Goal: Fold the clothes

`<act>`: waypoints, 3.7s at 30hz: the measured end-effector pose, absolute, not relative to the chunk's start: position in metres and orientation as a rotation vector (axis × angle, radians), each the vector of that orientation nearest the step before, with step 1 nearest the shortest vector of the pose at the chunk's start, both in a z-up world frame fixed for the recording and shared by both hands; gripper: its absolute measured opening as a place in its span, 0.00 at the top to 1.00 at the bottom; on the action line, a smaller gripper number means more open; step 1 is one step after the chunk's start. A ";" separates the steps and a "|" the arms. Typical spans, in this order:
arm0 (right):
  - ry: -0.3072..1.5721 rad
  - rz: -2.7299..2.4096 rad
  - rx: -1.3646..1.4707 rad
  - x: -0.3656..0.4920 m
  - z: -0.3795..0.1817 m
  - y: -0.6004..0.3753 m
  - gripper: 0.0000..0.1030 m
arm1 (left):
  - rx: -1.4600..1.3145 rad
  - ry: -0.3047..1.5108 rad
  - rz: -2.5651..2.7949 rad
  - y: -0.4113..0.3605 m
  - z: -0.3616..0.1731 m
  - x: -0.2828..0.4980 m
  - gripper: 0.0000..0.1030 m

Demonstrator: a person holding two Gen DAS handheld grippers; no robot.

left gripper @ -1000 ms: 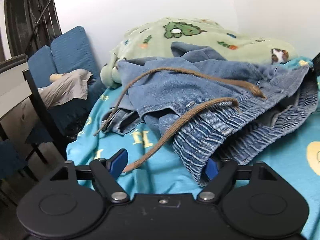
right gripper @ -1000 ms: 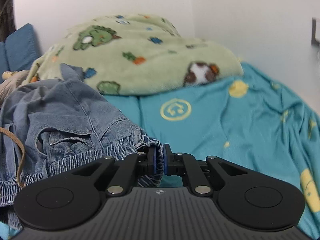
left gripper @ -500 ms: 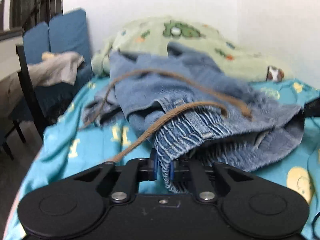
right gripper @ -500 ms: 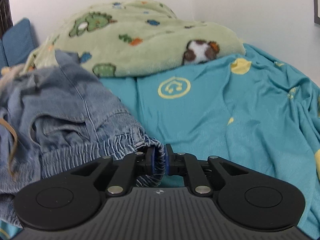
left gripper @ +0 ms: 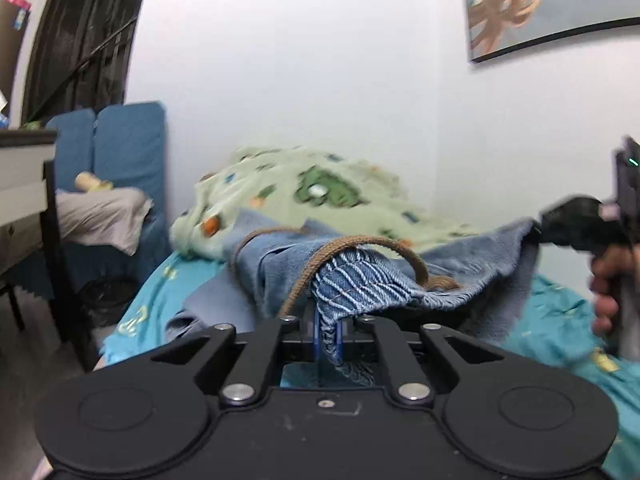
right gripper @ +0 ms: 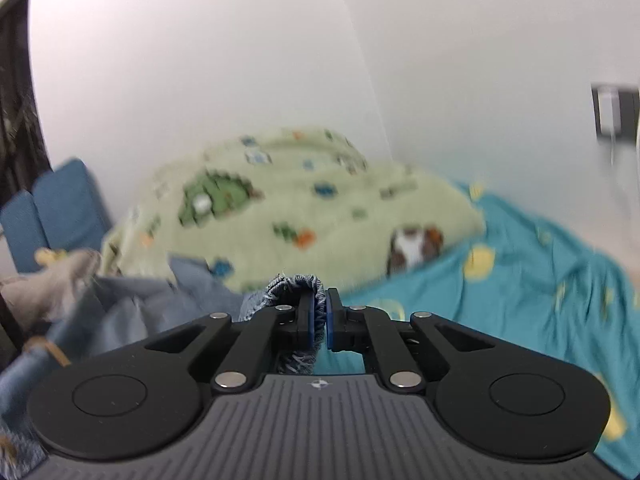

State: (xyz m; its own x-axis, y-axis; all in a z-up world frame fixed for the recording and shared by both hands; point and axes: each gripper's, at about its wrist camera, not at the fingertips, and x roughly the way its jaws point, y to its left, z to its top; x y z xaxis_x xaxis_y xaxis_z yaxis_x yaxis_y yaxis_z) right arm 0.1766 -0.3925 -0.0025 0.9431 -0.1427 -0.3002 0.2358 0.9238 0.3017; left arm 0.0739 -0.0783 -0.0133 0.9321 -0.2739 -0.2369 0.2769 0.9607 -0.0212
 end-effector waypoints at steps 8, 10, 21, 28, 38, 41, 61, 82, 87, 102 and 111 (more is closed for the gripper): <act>0.223 -0.199 0.345 0.166 0.065 -0.492 0.96 | 0.021 0.191 -0.491 -0.205 0.001 0.034 0.94; 0.225 -0.210 0.341 0.169 0.073 -0.523 0.96 | 0.022 0.199 -0.545 -0.244 -0.005 0.033 0.94; 0.367 -0.316 0.165 0.224 0.004 -0.647 0.96 | 0.007 0.353 -0.686 -0.397 -0.091 0.086 0.90; 0.474 -0.372 0.154 0.252 -0.077 -0.668 0.95 | 0.027 0.433 -0.745 -0.412 -0.102 0.091 0.83; 0.497 -0.404 0.232 0.206 -0.053 -0.659 0.51 | 0.024 0.430 -0.792 -0.383 -0.059 0.063 0.42; 0.481 -0.422 0.221 0.183 -0.033 -0.643 0.48 | 0.041 0.429 -0.826 -0.367 -0.041 0.046 0.41; 0.446 -0.251 0.599 0.092 -0.006 -0.429 0.48 | 0.062 0.380 -0.498 -0.136 0.038 0.050 0.41; 0.443 -0.235 1.307 0.187 -0.132 -0.424 0.31 | -0.133 0.529 -0.310 -0.047 -0.032 0.128 0.41; 0.488 -0.267 1.270 0.193 -0.142 -0.432 0.74 | -0.115 0.526 -0.291 -0.047 -0.038 0.132 0.41; 0.491 -0.177 1.049 0.108 -0.048 -0.422 0.96 | -0.179 0.421 -0.261 -0.029 -0.012 0.113 0.43; 0.754 -0.111 1.126 0.089 -0.085 -0.419 0.94 | -0.200 0.430 -0.271 -0.025 -0.013 0.114 0.44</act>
